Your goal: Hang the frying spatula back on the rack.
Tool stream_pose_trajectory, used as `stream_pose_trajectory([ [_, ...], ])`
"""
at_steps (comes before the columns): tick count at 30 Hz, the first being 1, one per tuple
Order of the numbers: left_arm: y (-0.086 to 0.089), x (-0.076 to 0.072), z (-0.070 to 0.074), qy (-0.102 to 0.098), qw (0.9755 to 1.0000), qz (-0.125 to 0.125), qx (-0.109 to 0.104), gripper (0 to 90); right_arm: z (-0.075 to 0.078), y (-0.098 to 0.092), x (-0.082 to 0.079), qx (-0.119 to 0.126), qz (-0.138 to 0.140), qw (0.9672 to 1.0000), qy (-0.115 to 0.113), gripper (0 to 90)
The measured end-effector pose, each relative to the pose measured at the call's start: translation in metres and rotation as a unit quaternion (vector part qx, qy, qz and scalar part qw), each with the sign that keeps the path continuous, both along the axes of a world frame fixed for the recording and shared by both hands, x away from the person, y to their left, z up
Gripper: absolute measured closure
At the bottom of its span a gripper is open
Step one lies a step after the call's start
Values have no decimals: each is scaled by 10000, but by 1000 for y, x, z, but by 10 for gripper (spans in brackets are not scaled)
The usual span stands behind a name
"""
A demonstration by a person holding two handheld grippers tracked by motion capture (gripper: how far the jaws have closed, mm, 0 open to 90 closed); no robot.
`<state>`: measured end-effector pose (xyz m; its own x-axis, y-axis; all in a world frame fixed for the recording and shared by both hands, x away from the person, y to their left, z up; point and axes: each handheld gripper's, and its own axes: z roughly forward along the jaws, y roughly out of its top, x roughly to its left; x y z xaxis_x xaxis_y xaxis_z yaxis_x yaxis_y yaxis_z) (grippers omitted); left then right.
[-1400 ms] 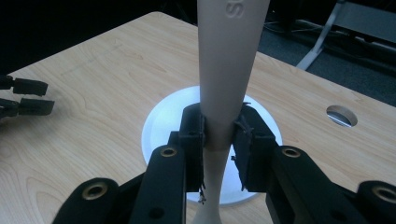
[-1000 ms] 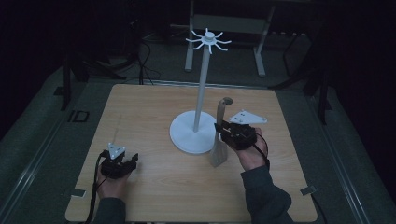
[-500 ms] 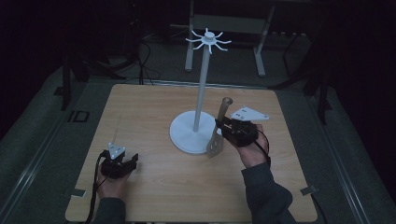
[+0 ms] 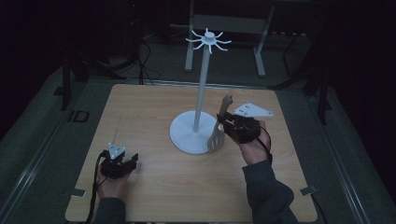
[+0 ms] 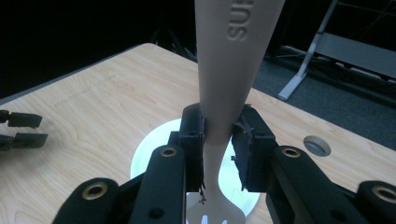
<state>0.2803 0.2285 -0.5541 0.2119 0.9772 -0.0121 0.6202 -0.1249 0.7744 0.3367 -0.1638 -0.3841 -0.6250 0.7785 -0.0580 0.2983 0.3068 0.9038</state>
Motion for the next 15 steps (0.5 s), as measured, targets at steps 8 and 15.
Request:
stream_pose_trajectory([
  [8, 0, 0, 0, 1, 10000, 5, -10, 440, 6, -2, 2, 104, 1, 9999, -96, 745],
  [15, 0, 0, 0, -5, 10000, 9, -6, 439, 13, -4, 4, 203, -14, 9996, -183, 745],
])
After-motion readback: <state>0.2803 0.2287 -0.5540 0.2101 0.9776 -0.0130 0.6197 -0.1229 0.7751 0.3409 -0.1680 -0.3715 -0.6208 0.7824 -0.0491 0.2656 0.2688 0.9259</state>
